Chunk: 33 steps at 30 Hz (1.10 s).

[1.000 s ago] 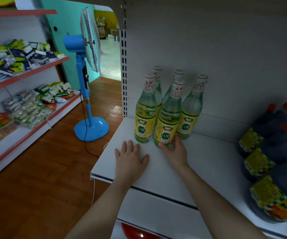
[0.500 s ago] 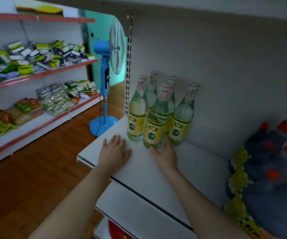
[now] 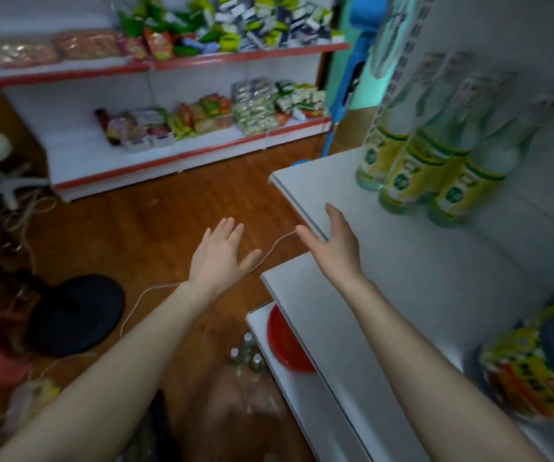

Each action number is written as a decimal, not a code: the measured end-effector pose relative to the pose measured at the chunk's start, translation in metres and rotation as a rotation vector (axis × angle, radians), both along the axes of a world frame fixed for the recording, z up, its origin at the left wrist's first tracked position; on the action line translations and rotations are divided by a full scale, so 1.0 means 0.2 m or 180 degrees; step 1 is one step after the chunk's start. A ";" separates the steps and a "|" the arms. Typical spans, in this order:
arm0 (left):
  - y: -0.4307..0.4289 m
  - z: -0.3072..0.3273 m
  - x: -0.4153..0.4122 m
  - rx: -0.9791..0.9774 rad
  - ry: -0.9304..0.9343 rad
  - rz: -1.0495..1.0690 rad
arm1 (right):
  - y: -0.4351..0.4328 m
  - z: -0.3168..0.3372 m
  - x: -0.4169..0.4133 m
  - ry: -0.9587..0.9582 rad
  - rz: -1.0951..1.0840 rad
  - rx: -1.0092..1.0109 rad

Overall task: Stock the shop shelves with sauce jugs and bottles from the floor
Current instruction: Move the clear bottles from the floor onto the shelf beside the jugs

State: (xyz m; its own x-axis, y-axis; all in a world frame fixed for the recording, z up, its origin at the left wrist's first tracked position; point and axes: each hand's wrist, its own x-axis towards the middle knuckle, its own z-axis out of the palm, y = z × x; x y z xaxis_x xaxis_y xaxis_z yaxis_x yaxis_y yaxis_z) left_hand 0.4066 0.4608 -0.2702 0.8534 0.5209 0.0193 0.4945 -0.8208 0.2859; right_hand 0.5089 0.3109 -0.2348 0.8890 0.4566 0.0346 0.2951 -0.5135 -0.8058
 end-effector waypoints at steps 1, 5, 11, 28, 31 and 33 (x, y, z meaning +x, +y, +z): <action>0.02 -0.04 -0.07 -0.0055 0.0073 0.0077 | 0.04 -0.04 -0.05 0.0060 0.0132 0.0017; 0.07 -0.28 -0.33 -0.0287 0.0419 0.0296 | 0.14 -0.31 -0.25 0.0415 0.0423 -0.0195; 0.10 -0.83 -0.62 -0.0694 0.0885 0.0452 | 0.14 -0.90 -0.45 0.1102 0.0250 -0.0590; -0.02 -3.19 -0.61 -0.1620 0.1361 0.0681 | -0.09 -3.31 -0.57 0.2018 -0.0041 -0.1354; 0.01 -3.50 -0.49 -0.1786 0.1037 0.0853 | -0.03 -3.67 -0.52 0.1968 -0.0167 -0.1150; 0.03 -3.66 -0.41 -0.1962 0.0720 0.1005 | 0.02 -3.85 -0.49 0.1931 -0.0286 -0.0980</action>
